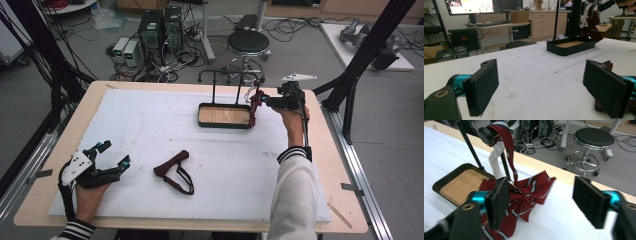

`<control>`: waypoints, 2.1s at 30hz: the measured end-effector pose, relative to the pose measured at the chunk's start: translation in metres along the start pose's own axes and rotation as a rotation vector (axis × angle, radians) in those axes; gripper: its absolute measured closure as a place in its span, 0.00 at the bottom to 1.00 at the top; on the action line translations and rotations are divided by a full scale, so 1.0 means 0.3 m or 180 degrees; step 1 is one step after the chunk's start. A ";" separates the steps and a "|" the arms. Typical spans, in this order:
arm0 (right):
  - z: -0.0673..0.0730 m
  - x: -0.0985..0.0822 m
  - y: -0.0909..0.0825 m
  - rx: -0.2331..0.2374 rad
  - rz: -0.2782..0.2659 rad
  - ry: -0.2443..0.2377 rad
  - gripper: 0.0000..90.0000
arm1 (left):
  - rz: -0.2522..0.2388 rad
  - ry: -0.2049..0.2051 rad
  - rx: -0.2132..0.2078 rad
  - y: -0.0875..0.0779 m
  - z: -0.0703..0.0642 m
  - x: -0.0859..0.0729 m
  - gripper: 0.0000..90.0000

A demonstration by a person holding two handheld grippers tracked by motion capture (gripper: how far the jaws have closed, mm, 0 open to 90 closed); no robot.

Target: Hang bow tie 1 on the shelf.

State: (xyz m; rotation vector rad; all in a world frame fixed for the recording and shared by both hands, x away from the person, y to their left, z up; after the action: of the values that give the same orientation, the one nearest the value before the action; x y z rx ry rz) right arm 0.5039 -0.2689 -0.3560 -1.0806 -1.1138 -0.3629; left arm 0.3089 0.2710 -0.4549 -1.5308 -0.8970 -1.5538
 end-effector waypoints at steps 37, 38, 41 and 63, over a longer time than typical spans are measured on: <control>0.283 -0.102 -0.380 0.0316 -0.0817 -0.0216 0.13 | -0.0003 -0.0022 -0.0023 -0.001 0.002 0.000 0.15; 0.290 -0.115 -0.379 0.0325 -0.0825 -0.0214 0.13 | -0.0007 -0.0030 -0.0023 0.000 0.001 0.000 0.15; 0.309 -0.168 -0.364 0.0337 -0.0795 -0.0247 0.13 | 0.0005 -0.0026 -0.0025 0.001 0.001 0.000 0.15; 0.362 -0.391 -0.310 0.0359 -0.1014 -0.0154 0.13 | 0.0000 -0.0008 -0.0025 0.001 0.001 0.000 0.15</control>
State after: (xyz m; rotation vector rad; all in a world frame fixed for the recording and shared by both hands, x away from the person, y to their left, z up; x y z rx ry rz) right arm 0.3263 -0.2521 -0.4054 -0.8162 -1.3376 -0.5201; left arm 0.3092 0.2711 -0.4549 -1.5385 -0.8934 -1.5574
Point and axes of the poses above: each handheld gripper's, and its own axes: y roughly forward along the jaws, x roughly out of its top, z roughly to its left, the point moved 4 cm from there along y, roughly forward along the jaws, and after that the axes turned 6 degrees about x, right-handed, at the moved point
